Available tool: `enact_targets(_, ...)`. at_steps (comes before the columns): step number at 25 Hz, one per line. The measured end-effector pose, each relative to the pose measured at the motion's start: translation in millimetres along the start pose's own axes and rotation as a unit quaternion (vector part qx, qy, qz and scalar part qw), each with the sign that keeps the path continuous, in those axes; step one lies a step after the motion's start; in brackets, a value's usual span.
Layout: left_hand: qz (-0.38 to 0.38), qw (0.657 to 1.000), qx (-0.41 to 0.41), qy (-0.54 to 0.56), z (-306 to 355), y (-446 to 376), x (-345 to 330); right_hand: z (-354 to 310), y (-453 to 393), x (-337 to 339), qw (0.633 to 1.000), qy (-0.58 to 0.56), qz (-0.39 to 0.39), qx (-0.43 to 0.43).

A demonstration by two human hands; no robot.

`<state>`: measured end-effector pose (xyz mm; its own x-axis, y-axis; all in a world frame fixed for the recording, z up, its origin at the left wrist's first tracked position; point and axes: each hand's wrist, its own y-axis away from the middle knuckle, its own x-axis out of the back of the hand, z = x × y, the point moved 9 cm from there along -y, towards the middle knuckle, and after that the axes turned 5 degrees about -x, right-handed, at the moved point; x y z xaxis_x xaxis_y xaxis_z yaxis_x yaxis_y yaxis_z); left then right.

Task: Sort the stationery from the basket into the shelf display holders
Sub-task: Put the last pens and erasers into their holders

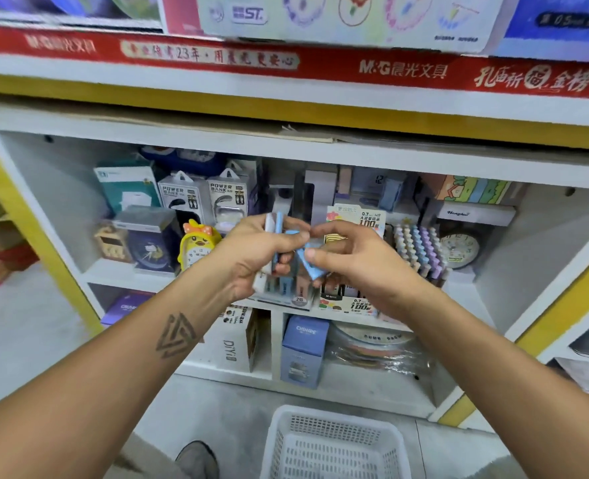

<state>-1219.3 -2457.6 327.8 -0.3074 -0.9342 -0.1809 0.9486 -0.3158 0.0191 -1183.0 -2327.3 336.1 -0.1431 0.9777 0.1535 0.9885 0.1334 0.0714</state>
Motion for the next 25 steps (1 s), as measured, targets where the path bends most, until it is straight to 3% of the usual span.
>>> enact_targets(4, 0.036, 0.999, 0.028, 0.025, -2.2, -2.5, 18.5, -5.7, -6.2, -9.6, 1.0, 0.009, -0.026, 0.014)
enact_targets(8, 0.039, 0.989, 0.121, 0.078, -13.1, -5.7, 41.7, -11.7, -23.7, 7.2, 1.0, 0.002, 0.021, 0.015)
enact_targets(12, 0.037, 0.982, 0.173, 0.072, -21.3, -3.7, 49.2, -16.7, -35.7, 8.9, 0.995, 0.076, 0.053, 0.034)
enact_targets(19, 0.006, 0.972, 0.23, 0.045, -29.0, 3.9, 27.3, -34.8, -35.1, -3.1, 0.995, 0.0, 0.034, 0.096)
enact_targets(22, -0.009, 0.968, 0.229, 0.102, -32.8, 6.1, 20.9, -37.3, -39.1, -5.7, 0.995, 0.003, 0.026, 0.099)
enact_targets(25, 0.062, 0.977, 0.184, 0.091, -30.1, -0.5, 44.9, -38.4, -51.4, -7.0, 0.997, 0.023, 0.003, 0.074)
